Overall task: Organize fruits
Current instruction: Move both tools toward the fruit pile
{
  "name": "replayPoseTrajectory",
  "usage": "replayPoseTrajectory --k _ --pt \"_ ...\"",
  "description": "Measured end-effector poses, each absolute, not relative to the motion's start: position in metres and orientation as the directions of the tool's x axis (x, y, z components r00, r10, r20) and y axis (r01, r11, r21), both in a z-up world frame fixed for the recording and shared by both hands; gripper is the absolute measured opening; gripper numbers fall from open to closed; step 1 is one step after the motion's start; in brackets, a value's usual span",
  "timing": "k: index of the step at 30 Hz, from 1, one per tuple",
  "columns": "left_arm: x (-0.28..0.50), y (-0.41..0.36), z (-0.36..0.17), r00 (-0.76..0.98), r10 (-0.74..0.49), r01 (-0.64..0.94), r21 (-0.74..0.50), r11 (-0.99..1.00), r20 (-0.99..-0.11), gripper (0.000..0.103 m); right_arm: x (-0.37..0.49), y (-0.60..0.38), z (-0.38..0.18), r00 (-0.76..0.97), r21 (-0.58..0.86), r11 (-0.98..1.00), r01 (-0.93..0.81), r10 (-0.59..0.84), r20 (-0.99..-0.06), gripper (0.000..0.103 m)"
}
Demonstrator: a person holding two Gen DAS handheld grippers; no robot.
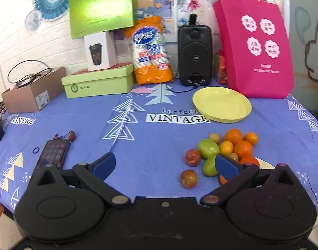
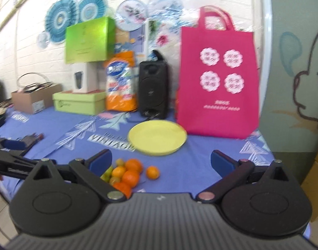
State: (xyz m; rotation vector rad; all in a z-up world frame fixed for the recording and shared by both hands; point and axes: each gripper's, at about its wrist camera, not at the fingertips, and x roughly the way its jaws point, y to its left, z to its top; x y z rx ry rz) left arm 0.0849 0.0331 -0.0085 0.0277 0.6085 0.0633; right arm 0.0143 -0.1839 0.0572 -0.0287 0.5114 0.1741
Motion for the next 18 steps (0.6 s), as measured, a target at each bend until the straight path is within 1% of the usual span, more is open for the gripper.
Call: replayPoseTrajectory --k 5,8,11,14,18 --pt "0.095 0.027 -0.016 0.807 0.055 -0.006 0.084 0.996 -0.588 0.103 0.018 -0.179 0.042 0.844 0.056 0.983 -0.176 0.18 -0.505 0.103" --pt "0.098 0.028 -0.021 0.79 0.046 -0.009 0.064 0.998 -0.612 0.103 0.02 -0.179 0.033 0.823 0.085 0.976 -0.201 0.215 -0.526 0.103" --pt "0.101 0.032 -0.026 0.783 0.02 -0.001 0.031 1.0 -0.621 0.103 0.019 -0.177 0.031 0.835 0.07 0.981 -0.181 0.191 -0.516 0.103" --pt "0.104 0.032 -0.029 0.78 0.056 -0.029 0.053 0.998 -0.623 0.103 0.018 -0.178 0.03 0.849 0.055 0.987 -0.148 0.156 -0.505 0.103" --pt "0.108 0.036 -0.032 0.776 0.066 -0.041 0.054 0.998 -0.628 0.103 0.019 -0.175 0.026 0.841 0.033 0.983 -0.178 0.17 -0.513 0.103"
